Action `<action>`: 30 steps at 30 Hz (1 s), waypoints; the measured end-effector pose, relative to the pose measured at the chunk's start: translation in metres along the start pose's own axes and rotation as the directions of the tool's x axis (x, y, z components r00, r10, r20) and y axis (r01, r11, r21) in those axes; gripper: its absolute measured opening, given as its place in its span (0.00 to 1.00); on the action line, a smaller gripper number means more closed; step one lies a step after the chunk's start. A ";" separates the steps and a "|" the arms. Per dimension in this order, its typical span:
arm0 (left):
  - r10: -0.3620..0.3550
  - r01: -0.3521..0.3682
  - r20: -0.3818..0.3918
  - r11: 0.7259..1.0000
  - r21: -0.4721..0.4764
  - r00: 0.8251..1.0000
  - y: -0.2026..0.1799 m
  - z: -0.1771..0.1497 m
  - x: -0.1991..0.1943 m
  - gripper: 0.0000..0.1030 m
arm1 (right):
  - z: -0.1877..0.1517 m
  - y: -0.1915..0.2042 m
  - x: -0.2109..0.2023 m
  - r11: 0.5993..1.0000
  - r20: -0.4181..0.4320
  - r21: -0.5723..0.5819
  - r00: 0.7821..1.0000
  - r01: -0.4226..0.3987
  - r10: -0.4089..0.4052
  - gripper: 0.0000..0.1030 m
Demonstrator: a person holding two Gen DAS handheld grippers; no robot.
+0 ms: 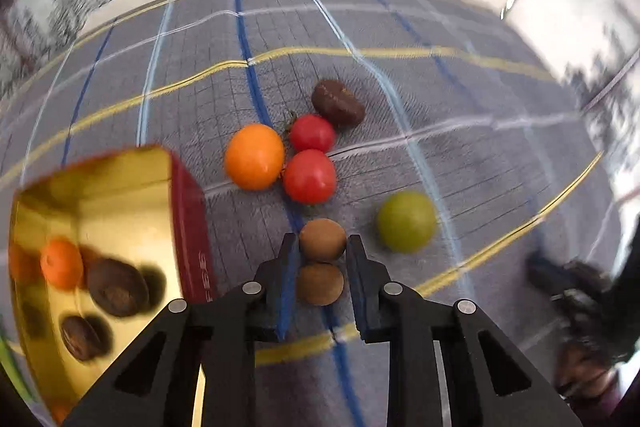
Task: Organize fruits
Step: 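Grasp the small brown kiwis with the left gripper while the right approaches a red tomato, then release the kiwis into the tin with the left gripper while the right grasps the red tomato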
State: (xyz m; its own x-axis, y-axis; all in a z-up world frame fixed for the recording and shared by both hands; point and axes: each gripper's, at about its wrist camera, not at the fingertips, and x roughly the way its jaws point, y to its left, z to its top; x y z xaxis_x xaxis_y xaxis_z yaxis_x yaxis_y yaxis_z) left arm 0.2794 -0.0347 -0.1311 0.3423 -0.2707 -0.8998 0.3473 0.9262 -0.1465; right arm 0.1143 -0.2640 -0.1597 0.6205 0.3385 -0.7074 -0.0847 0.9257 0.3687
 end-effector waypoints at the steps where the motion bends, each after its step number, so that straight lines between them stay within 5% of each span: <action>1: -0.005 0.005 0.018 1.000 -0.012 1.000 0.001 -0.004 -0.009 0.24 | 0.000 0.001 0.000 1.000 0.000 -0.001 1.000 0.003 -0.003 0.17; 5: -0.056 0.060 0.098 0.997 -0.039 0.994 0.001 -0.021 -0.044 0.24 | 0.004 0.015 -0.004 0.997 0.027 -0.073 0.999 0.023 -0.021 0.17; 13: -0.063 0.087 0.206 0.990 -0.108 0.976 0.021 -0.064 -0.110 0.24 | 0.072 0.092 0.014 0.967 -0.014 -0.151 0.979 -0.203 0.203 0.17; 20: -0.010 0.052 0.250 0.986 -0.161 0.968 0.058 -0.099 -0.144 0.24 | 0.097 0.129 0.092 0.977 -0.120 -0.168 0.986 -0.135 0.116 0.17; 30: -0.006 0.063 0.269 0.977 -0.202 0.963 0.099 -0.114 -0.150 0.24 | 0.109 0.143 0.137 0.988 -0.129 -0.156 0.991 0.007 -0.028 0.24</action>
State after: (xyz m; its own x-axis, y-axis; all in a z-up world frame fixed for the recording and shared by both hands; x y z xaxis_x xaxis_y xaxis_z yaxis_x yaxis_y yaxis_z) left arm 0.1624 0.1274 -0.0577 0.5627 -0.3370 -0.7549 0.1848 0.9413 -0.2825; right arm 0.2722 -0.1037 -0.1378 0.5168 0.3316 -0.7892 -0.2011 0.9432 0.2646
